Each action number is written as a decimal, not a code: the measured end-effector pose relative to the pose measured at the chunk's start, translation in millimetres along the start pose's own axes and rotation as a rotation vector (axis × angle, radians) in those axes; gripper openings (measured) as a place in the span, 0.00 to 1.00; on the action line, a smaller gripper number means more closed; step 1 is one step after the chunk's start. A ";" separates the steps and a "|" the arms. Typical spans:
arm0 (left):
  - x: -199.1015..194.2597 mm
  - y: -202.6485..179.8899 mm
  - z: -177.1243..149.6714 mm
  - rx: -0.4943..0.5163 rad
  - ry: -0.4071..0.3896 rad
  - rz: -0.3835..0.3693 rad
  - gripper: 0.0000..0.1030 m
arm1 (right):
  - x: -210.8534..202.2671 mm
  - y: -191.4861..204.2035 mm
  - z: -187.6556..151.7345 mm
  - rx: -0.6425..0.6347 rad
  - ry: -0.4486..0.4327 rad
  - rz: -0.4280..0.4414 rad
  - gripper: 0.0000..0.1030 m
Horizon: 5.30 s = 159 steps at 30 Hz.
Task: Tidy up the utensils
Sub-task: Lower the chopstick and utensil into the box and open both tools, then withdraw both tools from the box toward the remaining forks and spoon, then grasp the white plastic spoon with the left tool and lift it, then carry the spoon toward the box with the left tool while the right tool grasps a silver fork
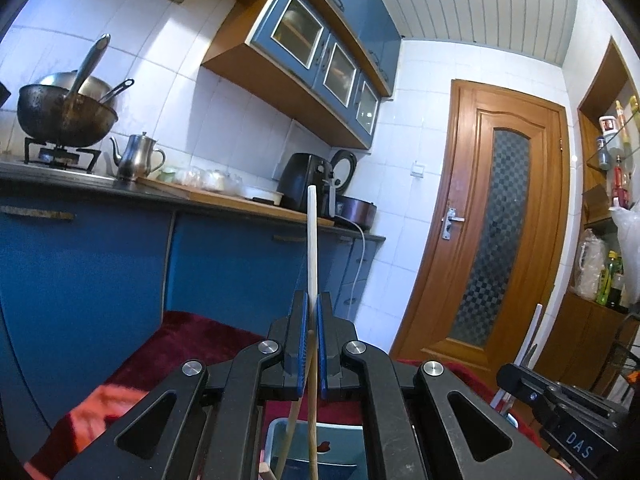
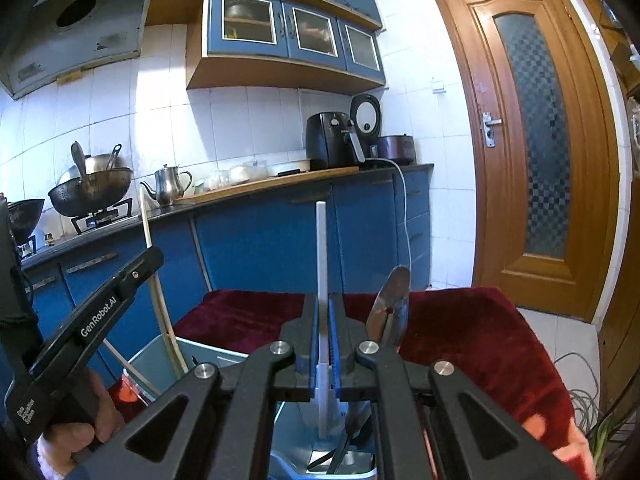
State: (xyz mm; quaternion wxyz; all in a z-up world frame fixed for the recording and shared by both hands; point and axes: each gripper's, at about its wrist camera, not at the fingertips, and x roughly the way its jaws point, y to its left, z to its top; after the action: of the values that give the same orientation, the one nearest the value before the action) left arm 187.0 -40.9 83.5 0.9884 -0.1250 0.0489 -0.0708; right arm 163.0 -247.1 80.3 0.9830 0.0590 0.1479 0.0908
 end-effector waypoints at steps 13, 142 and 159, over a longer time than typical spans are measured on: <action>-13.9 -11.3 13.0 0.022 0.030 -0.061 0.16 | -23.3 -2.3 8.6 0.034 -0.041 0.027 0.18; -143.5 62.0 -53.6 -0.017 0.549 -0.100 0.08 | -47.5 55.3 -116.6 0.014 0.593 0.016 0.35; -137.8 62.4 -55.2 -0.015 0.549 -0.105 0.08 | -12.2 36.3 -109.1 0.175 0.662 0.158 0.32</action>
State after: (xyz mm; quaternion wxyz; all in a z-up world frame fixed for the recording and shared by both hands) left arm 52.8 26.7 25.4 0.9321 -0.1109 0.3090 -0.1528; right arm 112.7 -204.3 -14.6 0.8630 0.1215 0.4608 0.1677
